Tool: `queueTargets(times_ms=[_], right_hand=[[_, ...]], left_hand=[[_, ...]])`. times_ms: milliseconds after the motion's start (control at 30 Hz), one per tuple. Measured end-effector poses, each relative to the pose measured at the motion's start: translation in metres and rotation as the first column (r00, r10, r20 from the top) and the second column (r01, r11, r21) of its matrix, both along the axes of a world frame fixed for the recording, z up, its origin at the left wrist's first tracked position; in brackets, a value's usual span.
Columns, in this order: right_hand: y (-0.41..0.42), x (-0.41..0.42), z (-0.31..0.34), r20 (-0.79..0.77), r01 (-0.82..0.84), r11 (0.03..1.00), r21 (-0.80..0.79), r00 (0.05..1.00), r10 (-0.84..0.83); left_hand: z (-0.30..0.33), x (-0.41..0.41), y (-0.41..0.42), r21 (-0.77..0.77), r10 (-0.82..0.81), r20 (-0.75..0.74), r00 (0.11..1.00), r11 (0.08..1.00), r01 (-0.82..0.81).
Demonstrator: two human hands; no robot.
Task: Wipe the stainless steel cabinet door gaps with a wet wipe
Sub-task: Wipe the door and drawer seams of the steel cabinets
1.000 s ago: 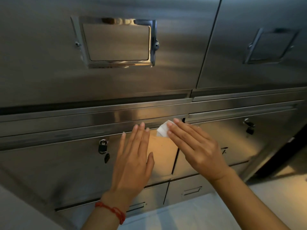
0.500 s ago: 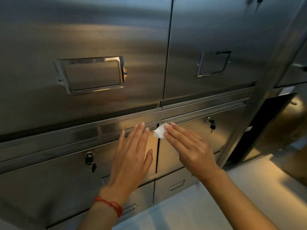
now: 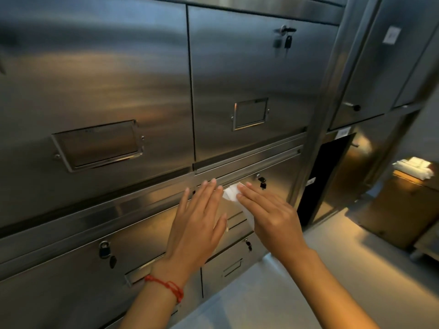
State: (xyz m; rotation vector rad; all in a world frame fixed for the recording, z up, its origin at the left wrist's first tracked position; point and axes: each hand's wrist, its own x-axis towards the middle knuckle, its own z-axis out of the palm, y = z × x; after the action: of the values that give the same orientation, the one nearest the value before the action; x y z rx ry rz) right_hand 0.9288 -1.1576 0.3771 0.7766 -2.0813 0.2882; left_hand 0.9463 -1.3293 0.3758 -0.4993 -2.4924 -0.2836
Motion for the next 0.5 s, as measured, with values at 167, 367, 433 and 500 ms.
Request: queueTargets(times_ms=[167, 367, 433, 500], right_hand=[[0.032, 0.016, 0.023, 0.043, 0.076, 0.996, -0.051, 0.996, -0.073], [0.087, 0.035, 0.049, 0.056, 0.170, 0.976, -0.134, 0.985, -0.164], [0.110, 0.043, 0.055, 0.060, 0.210, 0.969, -0.127, 0.977, -0.204], [0.136, 0.050, 0.061, 0.060, 0.246, 0.961, -0.126, 0.969, -0.240]], left_hand=[[0.017, -0.001, 0.032, 0.012, -0.077, 0.033, 0.997, 0.997, 0.076], [0.038, -0.010, 0.086, 0.004, -0.171, 0.055, 0.984, 0.985, 0.171], [0.044, -0.012, 0.110, -0.012, -0.204, 0.050, 0.978, 0.979, 0.205], [0.050, -0.012, 0.136, -0.019, -0.240, 0.064, 0.969, 0.970, 0.242]])
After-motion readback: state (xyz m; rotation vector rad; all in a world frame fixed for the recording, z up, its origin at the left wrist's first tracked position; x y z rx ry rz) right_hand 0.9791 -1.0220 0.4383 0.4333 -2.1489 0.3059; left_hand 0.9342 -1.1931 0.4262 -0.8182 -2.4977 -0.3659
